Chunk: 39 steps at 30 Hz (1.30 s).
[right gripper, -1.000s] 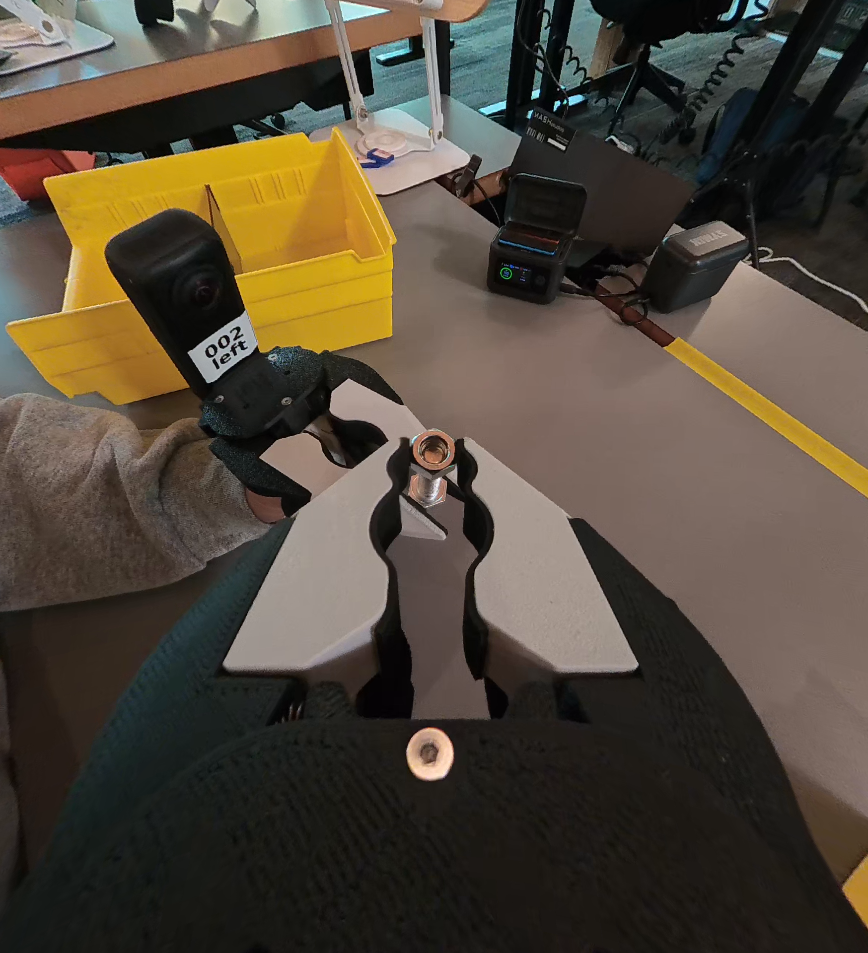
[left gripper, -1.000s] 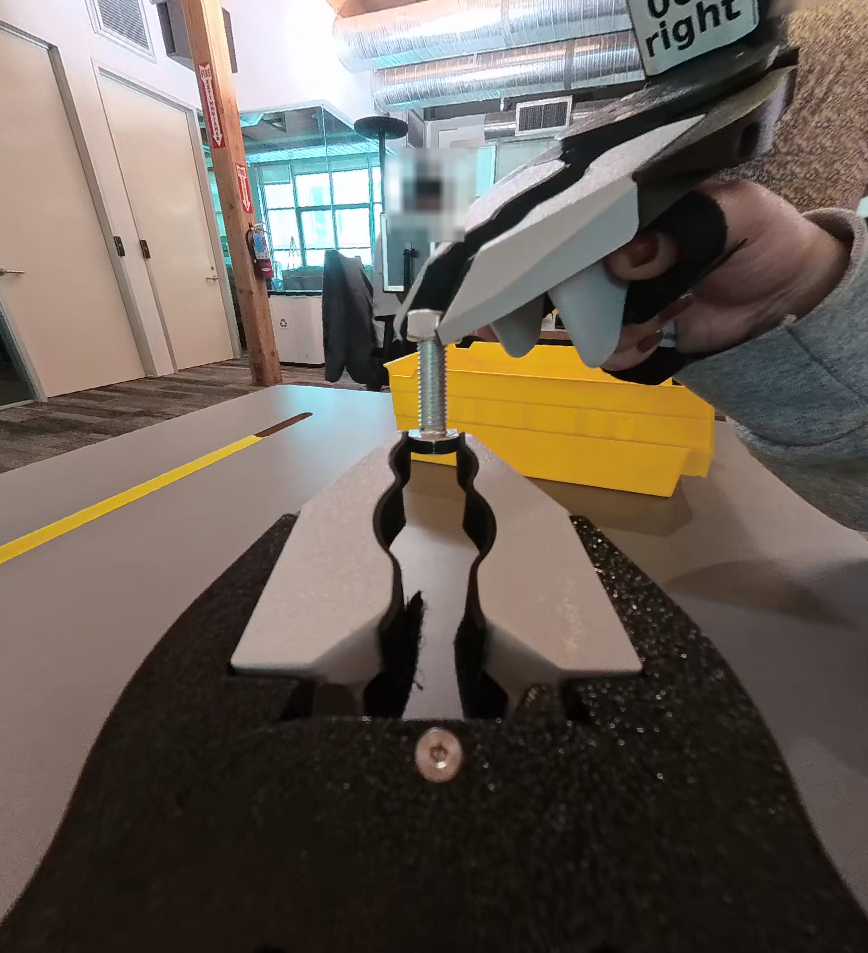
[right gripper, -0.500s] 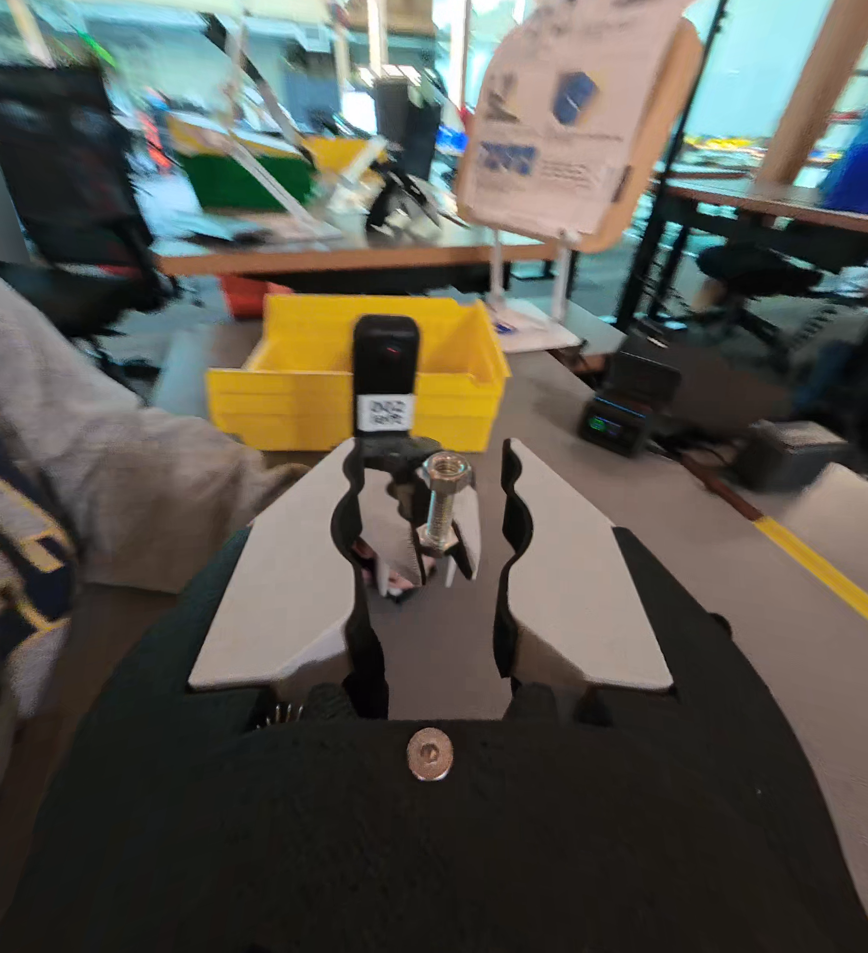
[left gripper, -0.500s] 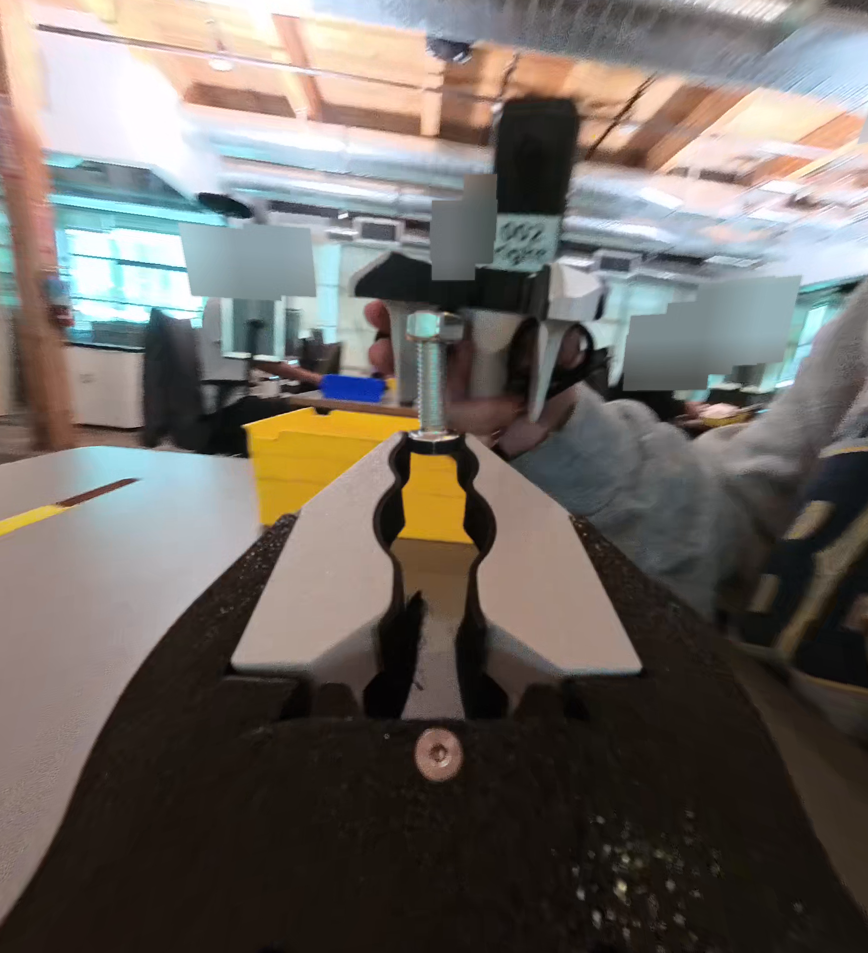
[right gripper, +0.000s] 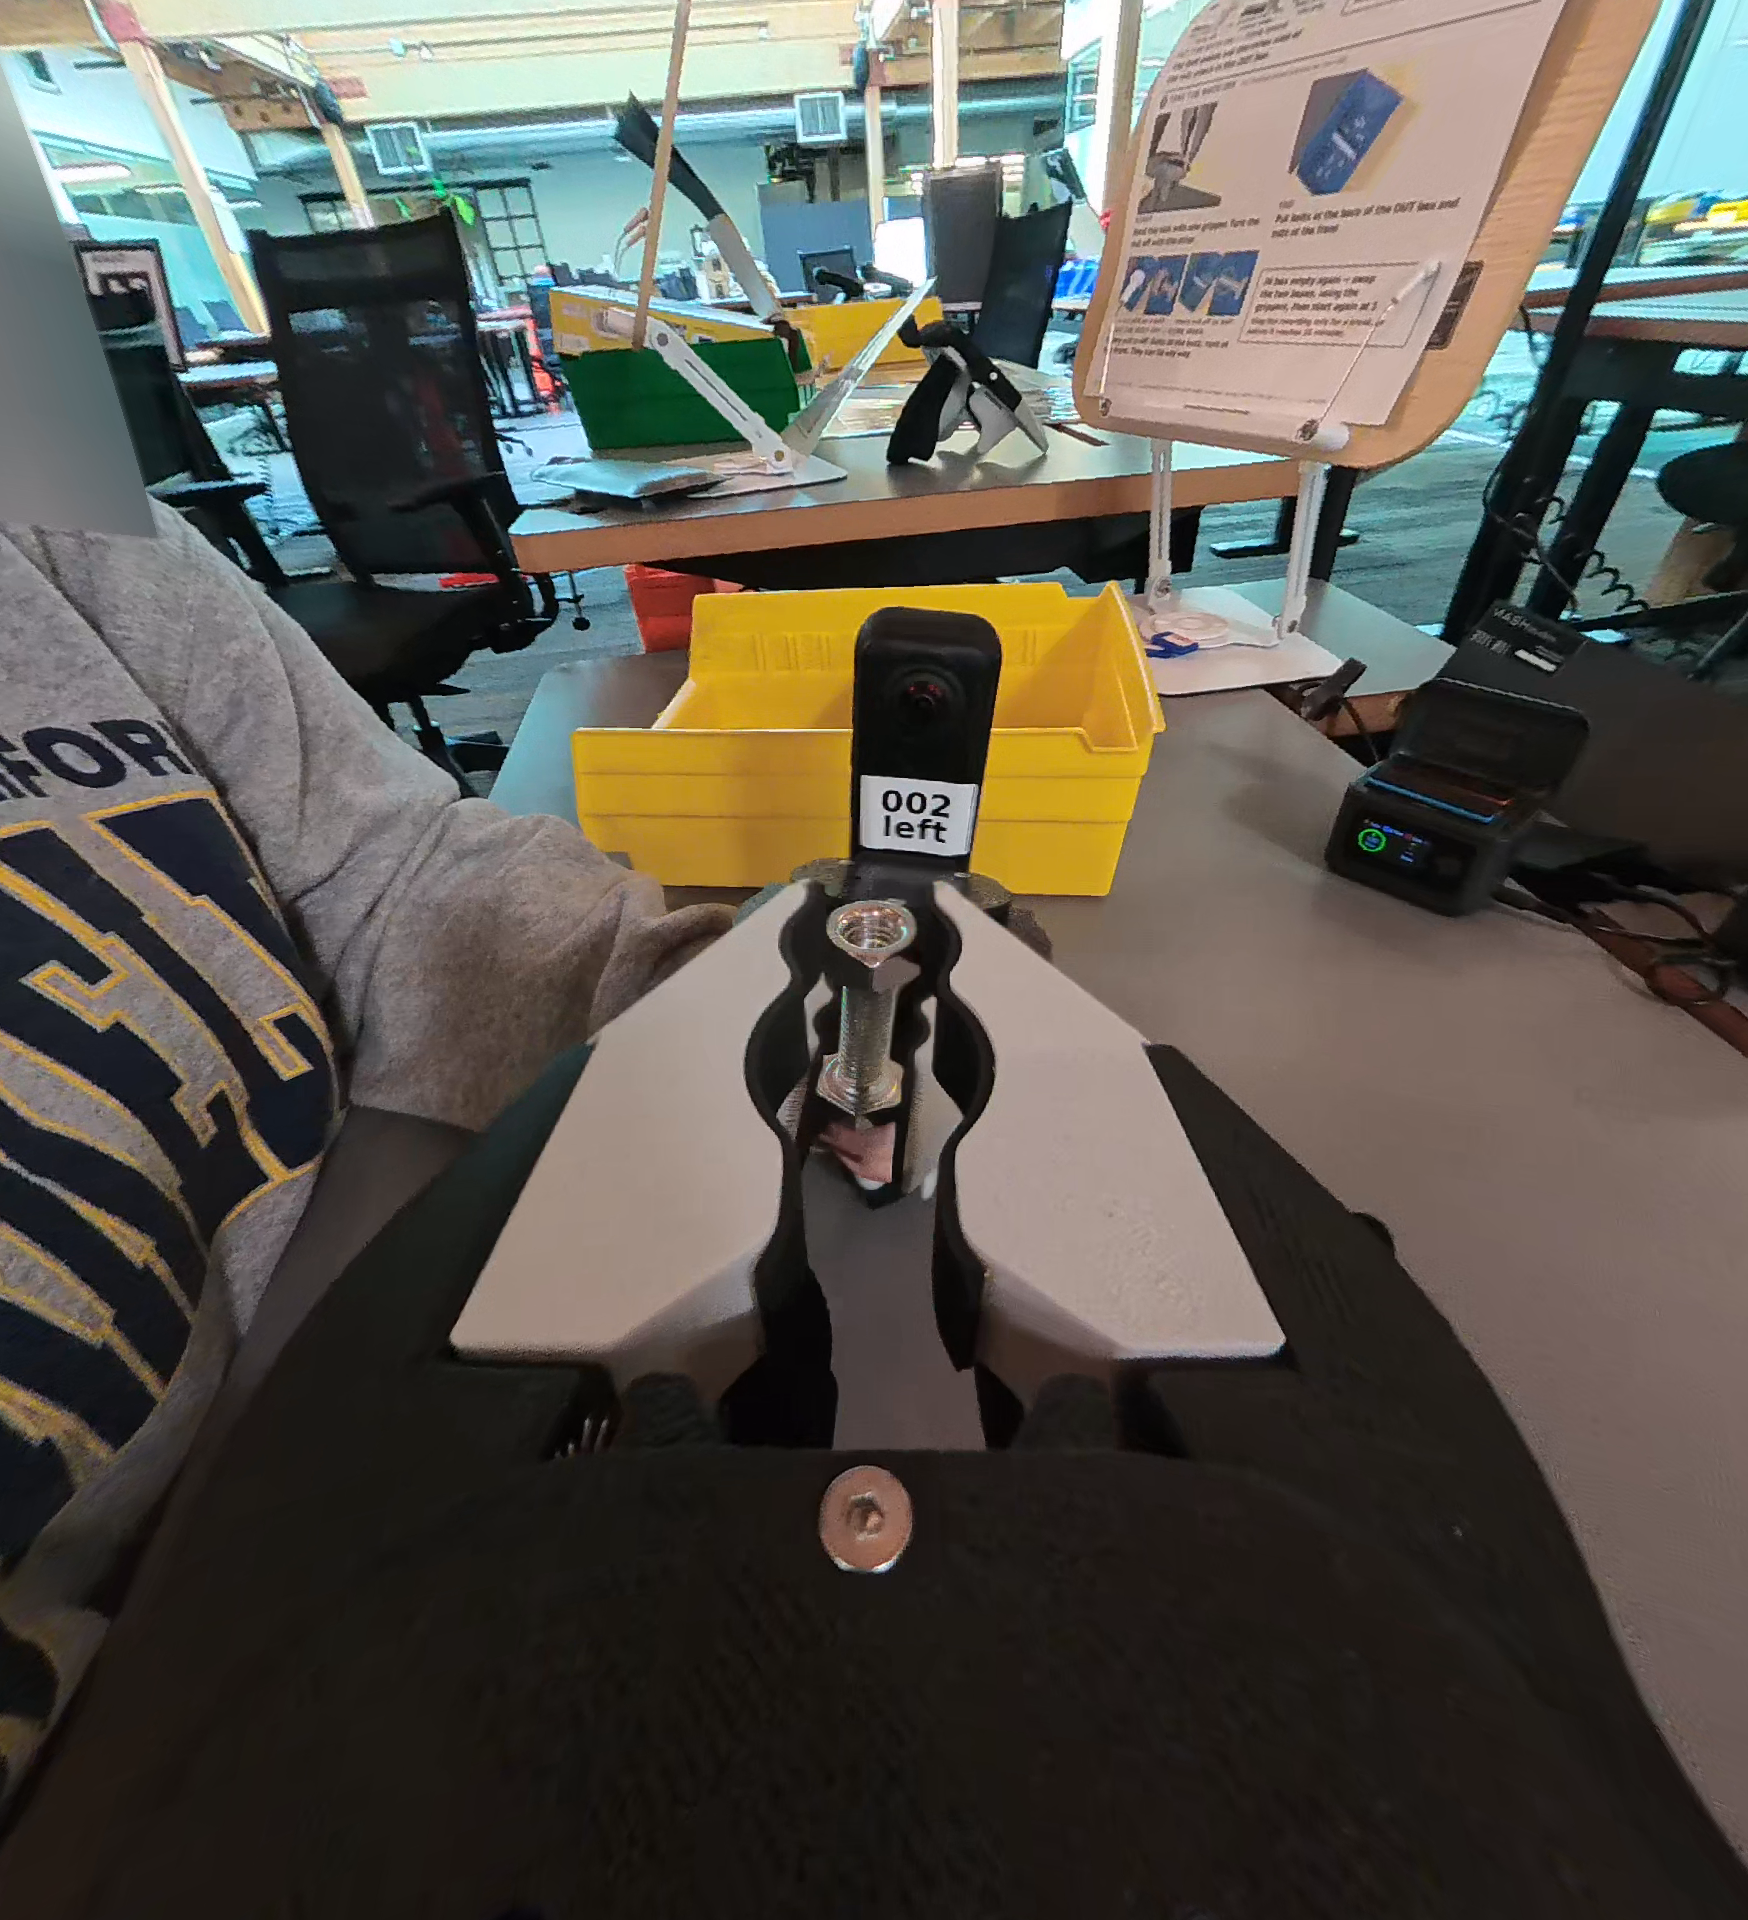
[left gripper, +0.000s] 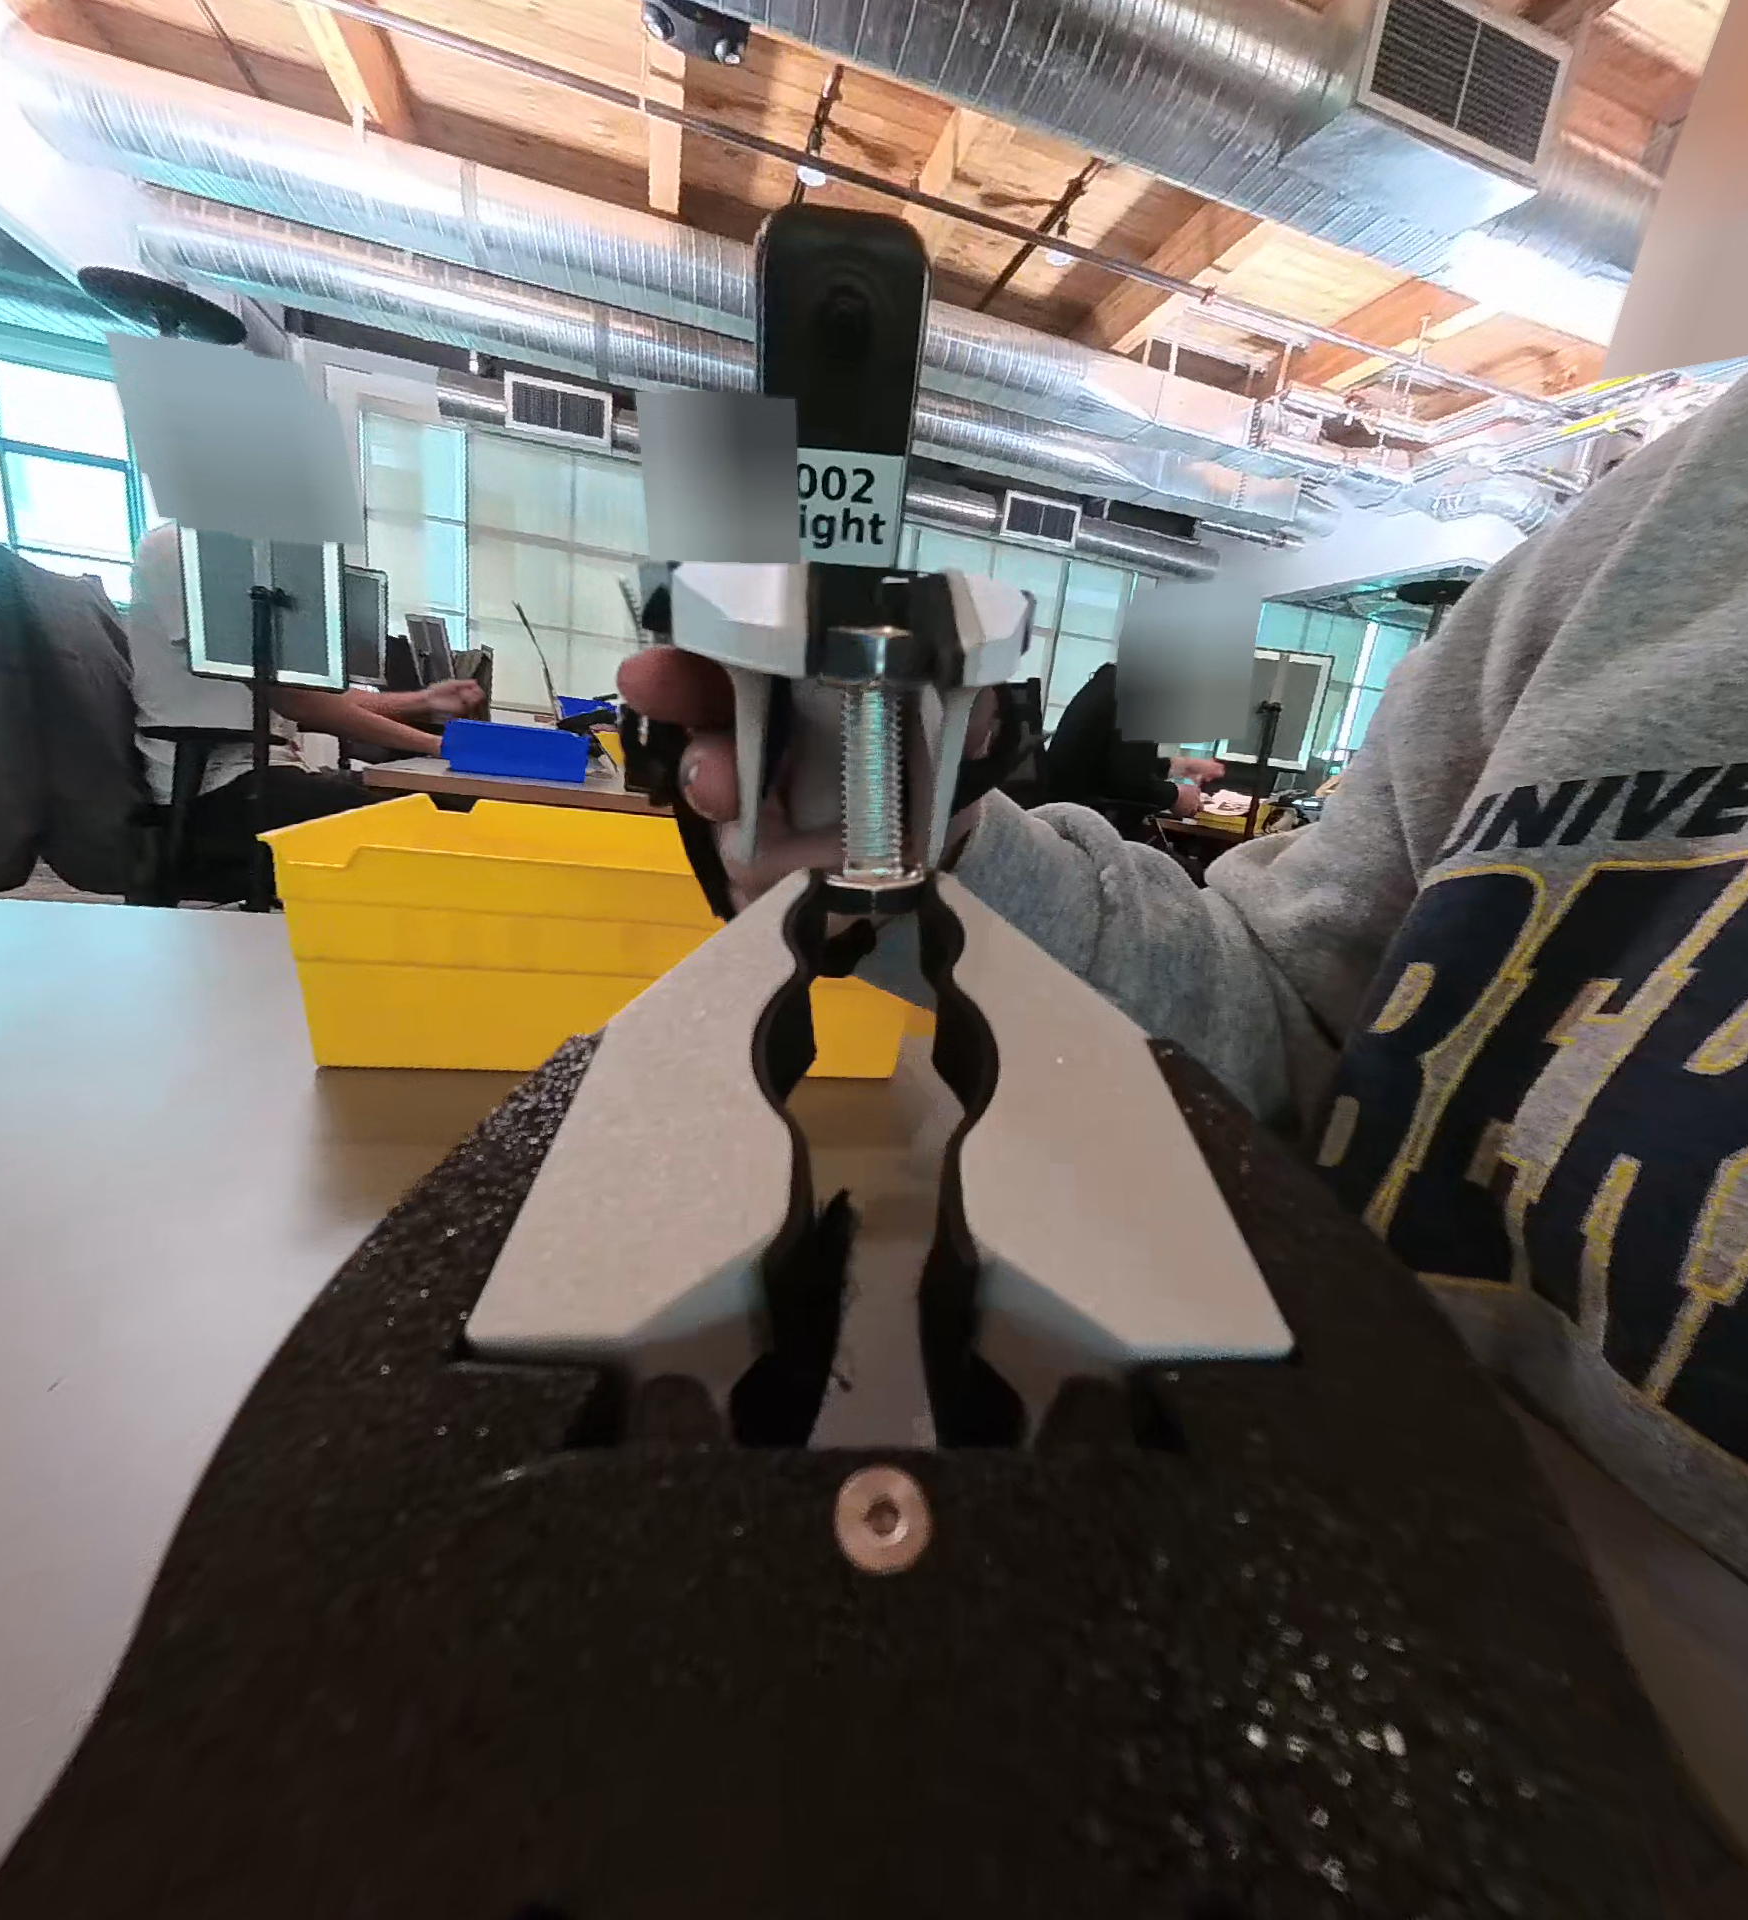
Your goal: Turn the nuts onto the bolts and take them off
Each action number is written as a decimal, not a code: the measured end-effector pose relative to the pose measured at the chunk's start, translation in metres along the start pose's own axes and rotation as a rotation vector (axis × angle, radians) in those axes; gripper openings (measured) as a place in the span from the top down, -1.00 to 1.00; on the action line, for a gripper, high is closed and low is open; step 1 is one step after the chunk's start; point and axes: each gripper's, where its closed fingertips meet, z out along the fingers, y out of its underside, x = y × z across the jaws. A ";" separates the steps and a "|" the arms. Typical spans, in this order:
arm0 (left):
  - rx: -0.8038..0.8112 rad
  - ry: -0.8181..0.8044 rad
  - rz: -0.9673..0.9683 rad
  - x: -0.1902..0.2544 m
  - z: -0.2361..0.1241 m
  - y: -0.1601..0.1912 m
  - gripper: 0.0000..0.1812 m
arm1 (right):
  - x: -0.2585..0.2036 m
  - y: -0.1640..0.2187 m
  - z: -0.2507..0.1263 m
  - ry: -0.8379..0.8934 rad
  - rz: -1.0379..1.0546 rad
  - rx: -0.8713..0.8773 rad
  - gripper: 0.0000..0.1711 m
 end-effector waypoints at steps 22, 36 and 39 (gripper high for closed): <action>-0.110 -0.282 0.108 -0.033 -0.004 0.013 0.83 | 0.034 0.016 -0.006 0.448 -0.004 -0.043 0.74; -0.008 -0.354 0.039 -0.050 -0.021 -0.003 0.83 | 0.020 0.012 0.004 0.364 0.042 0.115 0.09; -0.041 -0.324 0.056 -0.045 -0.017 0.001 0.83 | 0.022 0.005 0.005 0.367 0.041 0.146 0.04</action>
